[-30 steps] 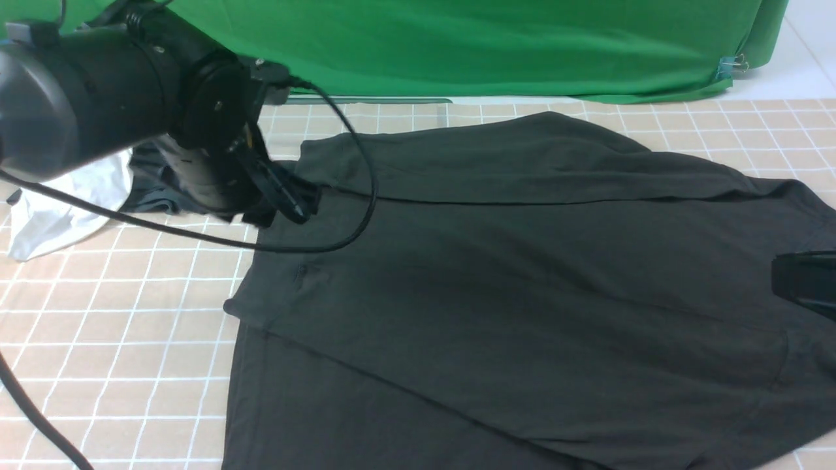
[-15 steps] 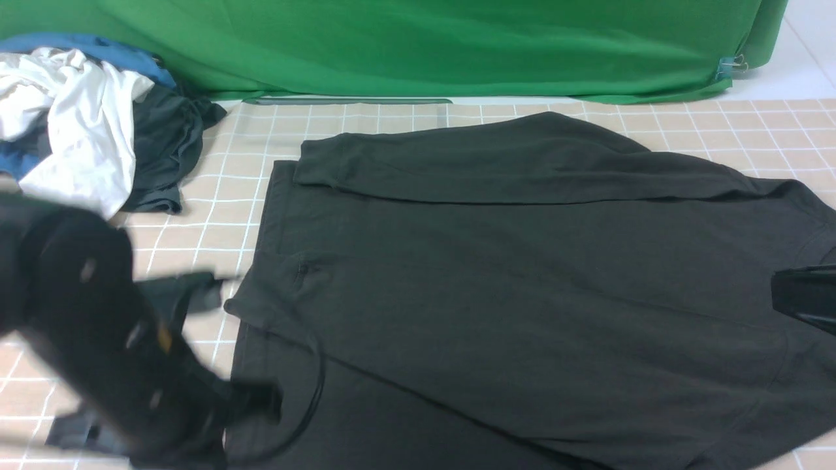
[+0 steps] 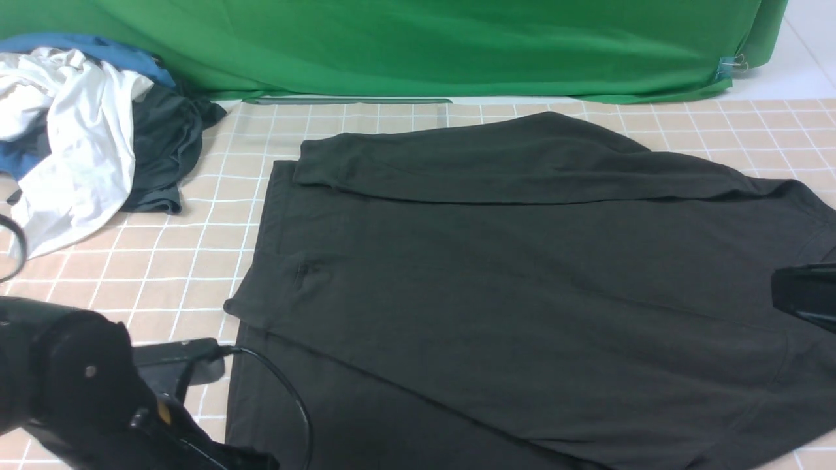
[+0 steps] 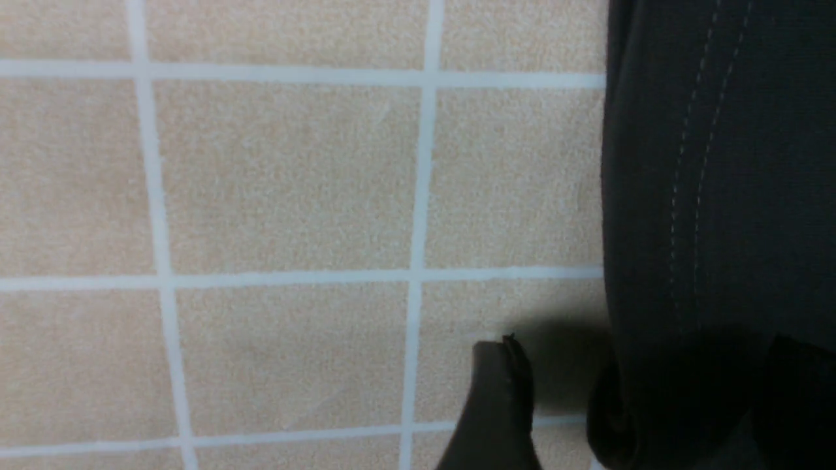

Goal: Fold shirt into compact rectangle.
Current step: 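Grab the top left corner of the dark shirt with the left gripper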

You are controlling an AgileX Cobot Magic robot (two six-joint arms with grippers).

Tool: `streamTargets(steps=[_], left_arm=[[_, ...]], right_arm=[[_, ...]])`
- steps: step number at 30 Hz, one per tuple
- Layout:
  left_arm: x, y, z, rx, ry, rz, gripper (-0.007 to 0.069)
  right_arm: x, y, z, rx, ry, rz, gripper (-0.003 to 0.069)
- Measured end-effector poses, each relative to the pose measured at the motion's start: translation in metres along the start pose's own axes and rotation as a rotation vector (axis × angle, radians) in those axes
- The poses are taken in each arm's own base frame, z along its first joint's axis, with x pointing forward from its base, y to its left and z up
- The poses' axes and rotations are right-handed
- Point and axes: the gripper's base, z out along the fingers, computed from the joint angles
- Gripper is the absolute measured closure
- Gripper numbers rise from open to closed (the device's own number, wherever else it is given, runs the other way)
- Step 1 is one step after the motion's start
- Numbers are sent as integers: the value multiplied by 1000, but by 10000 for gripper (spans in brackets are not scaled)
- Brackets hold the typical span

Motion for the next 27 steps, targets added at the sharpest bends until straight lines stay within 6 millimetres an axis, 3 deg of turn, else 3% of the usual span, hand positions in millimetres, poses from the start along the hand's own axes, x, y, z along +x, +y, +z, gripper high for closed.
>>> streamTargets(steps=[3, 7, 8, 10, 17, 22, 26, 27], left_arm=[[-2, -2, 10, 6, 52, -1, 218], [-8, -5, 11, 0, 116, -5, 469], [-7, -5, 11, -1, 121, -5, 482], [-10, -9, 2, -1, 153, 5, 577], [-8, -12, -32, -21, 183, -28, 594], [-6, -3, -36, -124, 184, -75, 594], [-7, 2, -37, -175, 168, -85, 594], [-7, 2, -37, -180, 167, -89, 594]], right_arm=[[0, 0, 0, 0, -1, 0, 579], [0, 0, 0, 0, -1, 0, 573], [0, 0, 0, 0, -1, 0, 573], [0, 0, 0, 0, 1, 0, 570], [9, -11, 5, 101, 131, 67, 569], [20, -26, 18, 224, 313, 119, 567], [25, -33, 35, 231, 434, 151, 521], [27, -35, 43, 222, 478, 157, 466]])
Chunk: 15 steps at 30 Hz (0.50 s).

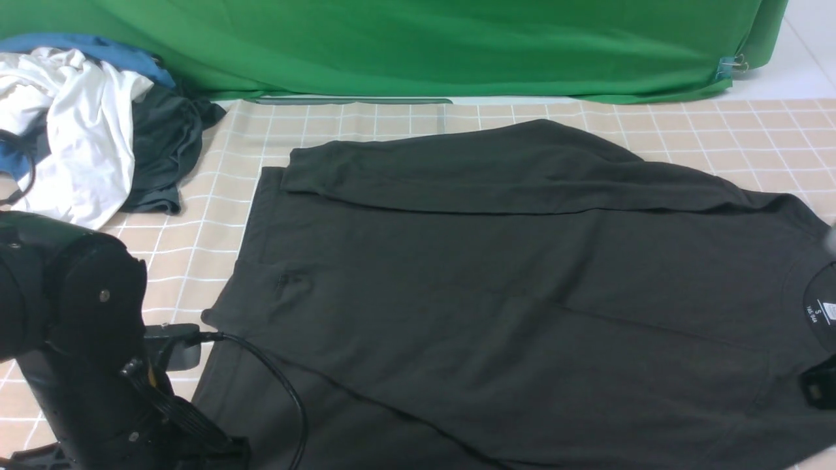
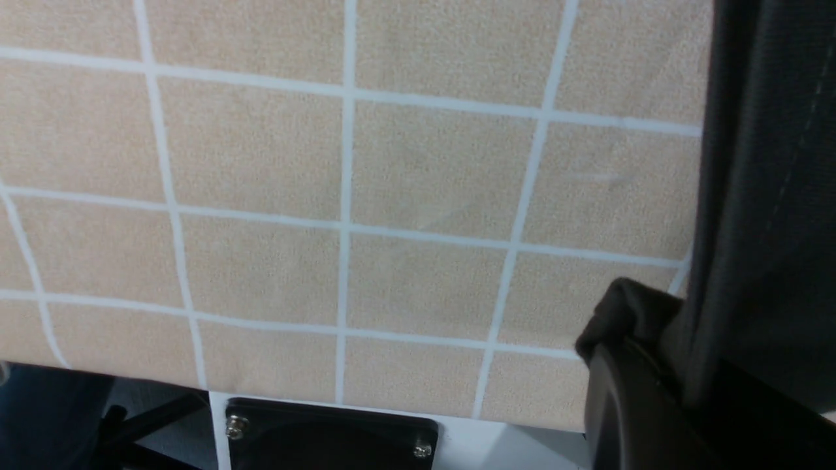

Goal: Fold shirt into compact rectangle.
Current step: 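Grab the top left corner of the dark shirt with the left gripper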

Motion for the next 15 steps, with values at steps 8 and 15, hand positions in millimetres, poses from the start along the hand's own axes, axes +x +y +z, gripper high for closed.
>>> streamTargets(steps=[8, 15], left_arm=[[-2, 1, 0, -14, -20, 4, 594], [-3, 1, 0, -12, -37, 3, 594]], right_arm=[[-14, -5, 44, 8, 157, -25, 188], [-22, -14, 99, 30, 295, -89, 160]])
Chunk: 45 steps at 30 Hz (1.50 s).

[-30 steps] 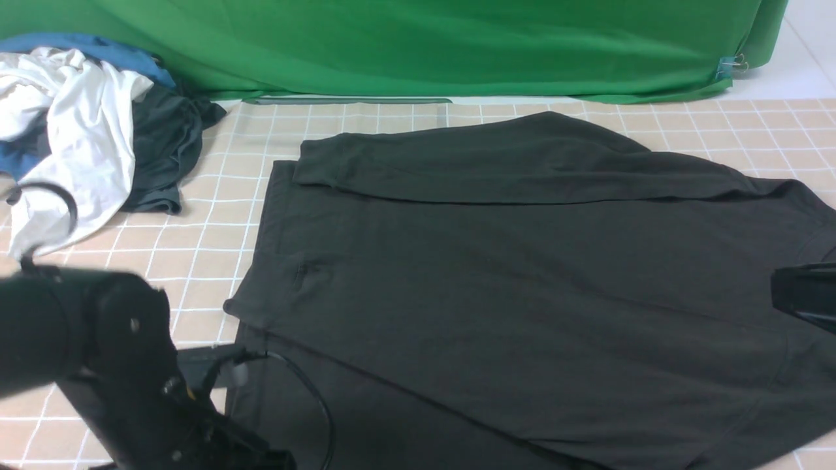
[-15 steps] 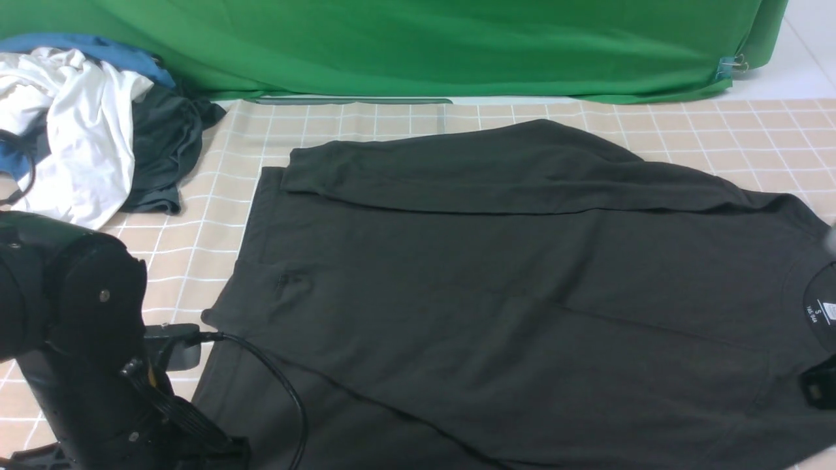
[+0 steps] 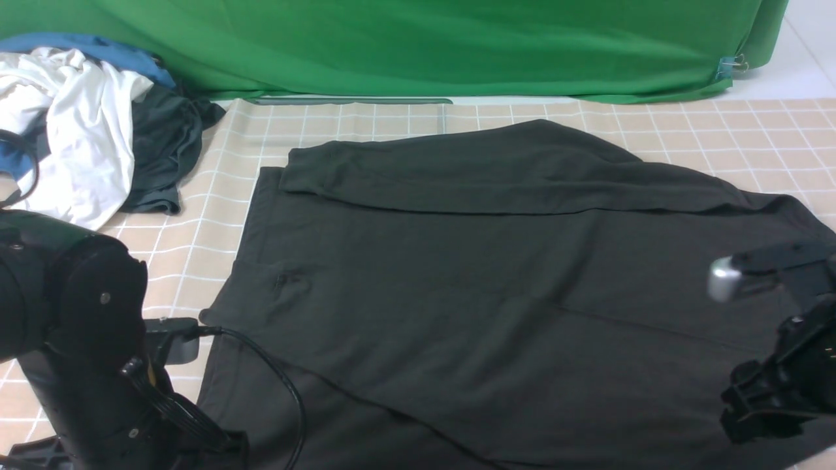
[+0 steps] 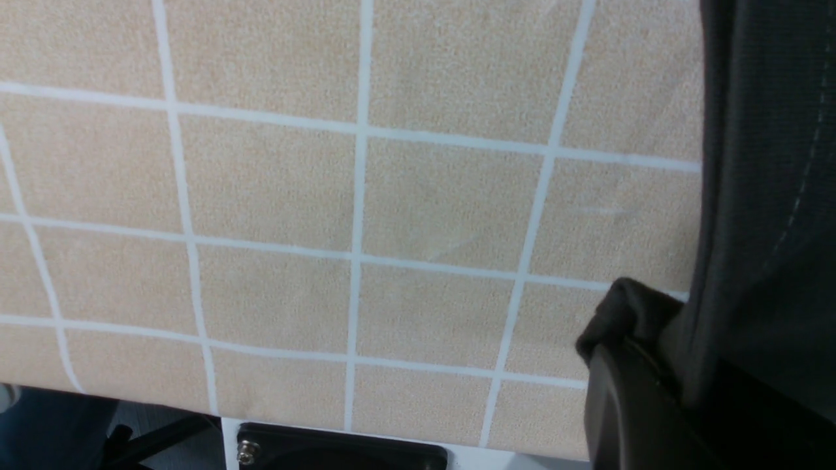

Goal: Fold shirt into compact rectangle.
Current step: 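Grab the top left corner of the dark shirt with the left gripper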

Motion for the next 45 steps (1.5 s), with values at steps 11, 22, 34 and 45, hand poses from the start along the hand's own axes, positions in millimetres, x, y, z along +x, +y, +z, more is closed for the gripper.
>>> streamTargets(steps=[11, 22, 34, 45], left_arm=[[-3, -2, 0, 18, -37, 0, 594], [-4, -1, 0, 10, -41, 9, 594], [-1, 1, 0, -14, -8, 12, 594], [3, 1, 0, -15, 32, 5, 594]], right_arm=[[-12, -9, 43, 33, 94, -43, 334], [-8, -7, 30, 31, 80, -51, 611], [25, -4, -26, 76, 113, -31, 611], [56, -4, -4, 73, 205, 1, 611]])
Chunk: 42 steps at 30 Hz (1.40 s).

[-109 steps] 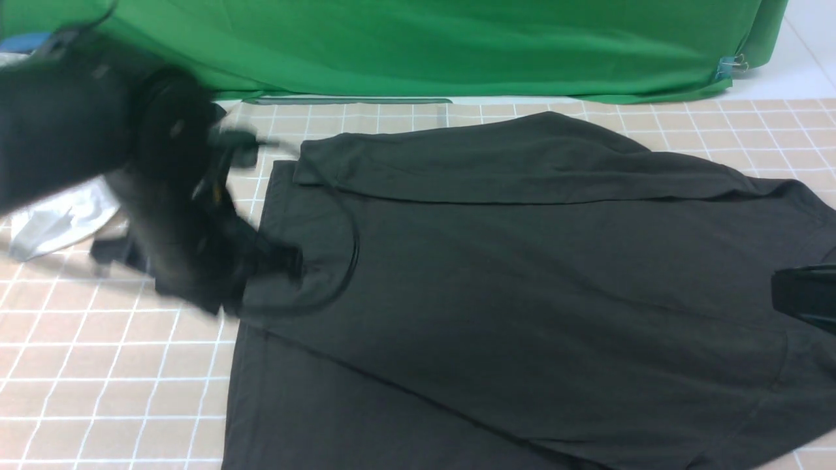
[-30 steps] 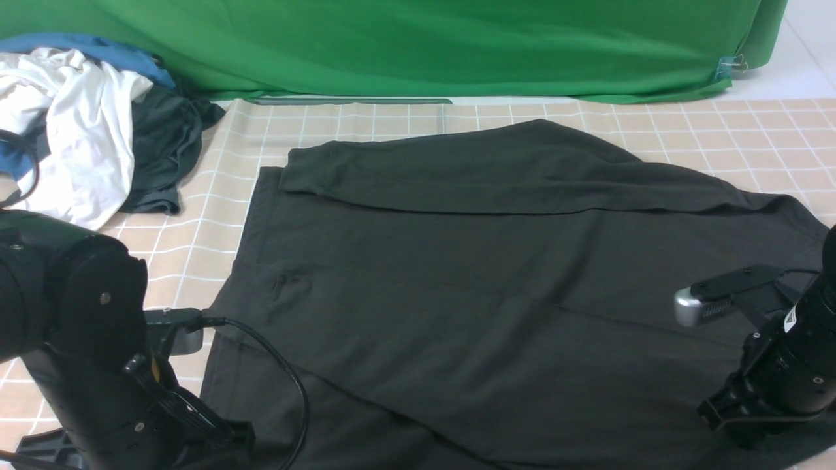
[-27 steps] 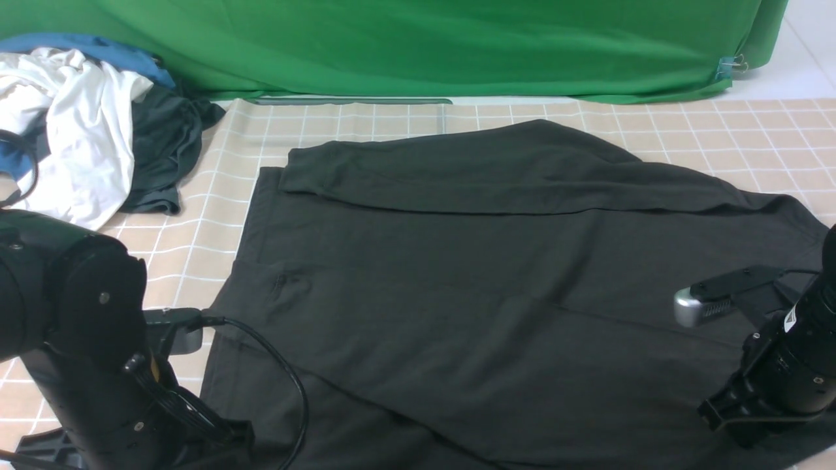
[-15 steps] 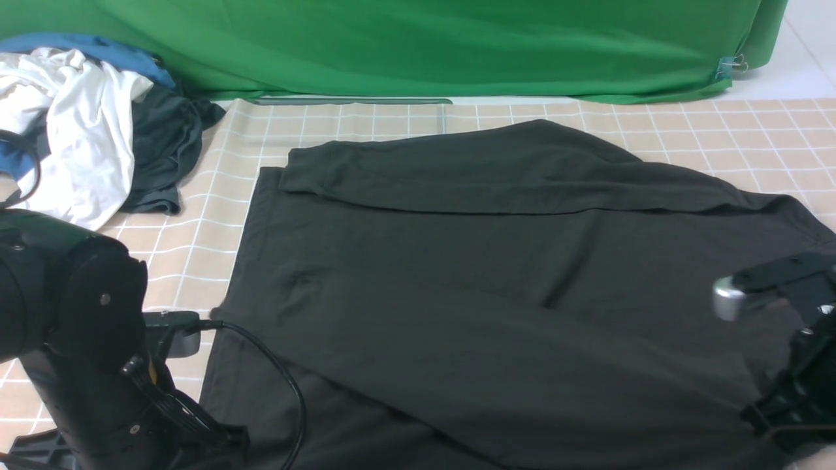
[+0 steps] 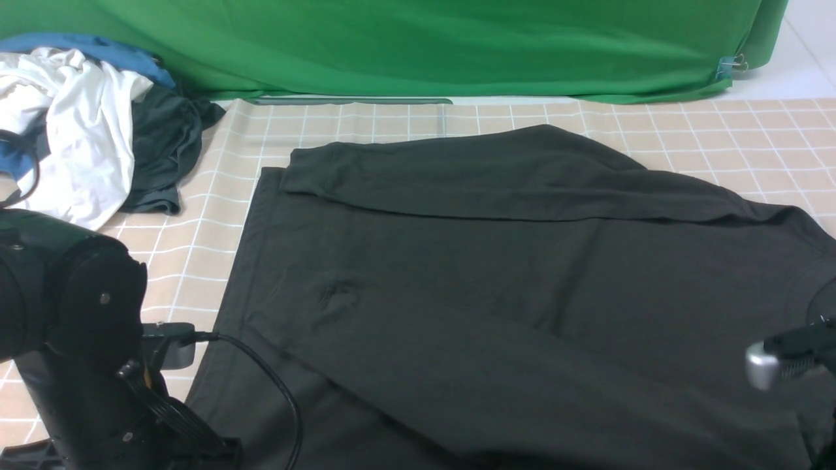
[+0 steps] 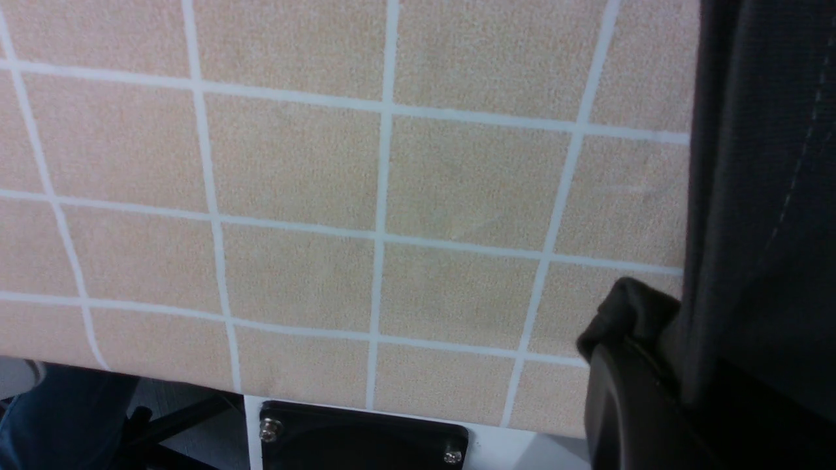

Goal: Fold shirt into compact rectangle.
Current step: 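Grab the top left corner of the dark shirt with the left gripper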

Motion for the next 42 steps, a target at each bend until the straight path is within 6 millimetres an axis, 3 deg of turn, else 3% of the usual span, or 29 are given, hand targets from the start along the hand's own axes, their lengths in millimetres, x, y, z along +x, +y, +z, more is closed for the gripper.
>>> streamTargets(steps=[6, 9, 14, 18, 19, 20, 22, 23, 25, 28, 36, 42], left_arm=[[0, 0, 0, -1, 2, -1, 566], [0, 2, 0, -20, 1, 5, 487], [-3, 9, 0, -94, -33, 23, 314], [-4, 11, -1, -123, -51, -22, 257], [-4, 11, -1, -118, -48, -29, 251], [-4, 10, -1, -114, -46, -30, 253], [-2, 6, 0, -67, -21, -20, 305], [-1, 5, 0, -57, -16, -21, 321], [0, -2, 0, 25, 2, -2, 456], [-3, -11, -1, 117, -32, -1, 583], [-8, -18, -1, 196, -76, -17, 614], [-8, -18, -2, 198, -83, -16, 614]], right_arm=[[3, 0, 6, 0, 1, 10, 606], [4, 0, 6, 1, 12, 15, 563], [9, 0, 6, 6, 64, 12, 413], [10, 0, 3, 2, 89, 22, 407], [10, 2, 0, -14, 80, 28, 439], [10, 2, -1, -16, 75, 27, 445], [7, 10, -10, -101, -7, 25, 547], [8, 11, -10, -101, -10, 17, 547], [2, 28, -18, -205, -147, -32, 615], [-5, 47, -21, -254, -244, -88, 621], [-19, 89, 6, -250, -206, -240, 622], [-29, 100, 33, -223, -132, -241, 622]])
